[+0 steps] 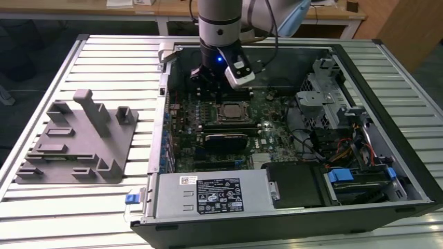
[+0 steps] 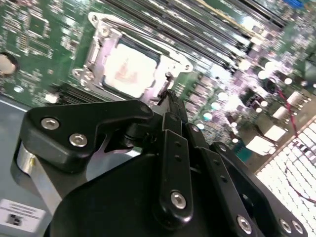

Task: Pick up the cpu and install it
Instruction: 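Install the first cpu locking lever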

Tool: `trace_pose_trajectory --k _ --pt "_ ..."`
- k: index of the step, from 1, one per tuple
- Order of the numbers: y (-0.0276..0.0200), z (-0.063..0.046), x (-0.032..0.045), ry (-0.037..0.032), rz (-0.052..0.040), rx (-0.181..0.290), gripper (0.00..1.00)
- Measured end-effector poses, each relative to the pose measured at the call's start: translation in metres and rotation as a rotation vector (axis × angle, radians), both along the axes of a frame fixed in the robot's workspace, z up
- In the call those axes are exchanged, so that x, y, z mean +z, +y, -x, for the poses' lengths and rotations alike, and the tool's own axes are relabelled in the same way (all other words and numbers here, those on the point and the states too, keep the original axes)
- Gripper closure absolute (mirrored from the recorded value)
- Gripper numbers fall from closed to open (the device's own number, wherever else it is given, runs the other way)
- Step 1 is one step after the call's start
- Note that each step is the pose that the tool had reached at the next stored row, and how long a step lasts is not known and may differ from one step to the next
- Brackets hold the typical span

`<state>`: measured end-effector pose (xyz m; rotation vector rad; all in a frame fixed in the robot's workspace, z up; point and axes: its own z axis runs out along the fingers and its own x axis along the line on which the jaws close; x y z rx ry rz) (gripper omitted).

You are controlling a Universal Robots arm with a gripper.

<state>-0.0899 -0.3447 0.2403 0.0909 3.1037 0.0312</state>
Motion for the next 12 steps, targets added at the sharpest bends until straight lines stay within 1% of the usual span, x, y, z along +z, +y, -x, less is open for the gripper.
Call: trace_pose_trajectory --k 4,6,12 --pt "0.0000 0.011 0.0000 -0.0011 0.0000 0.000 0.89" --pt "0.0000 0.014 0.0000 -0.0018 0.0000 0.000 0.89" --pt "0.0000 0.015 0.0013 -0.0028 0.0001 0.000 0.89"
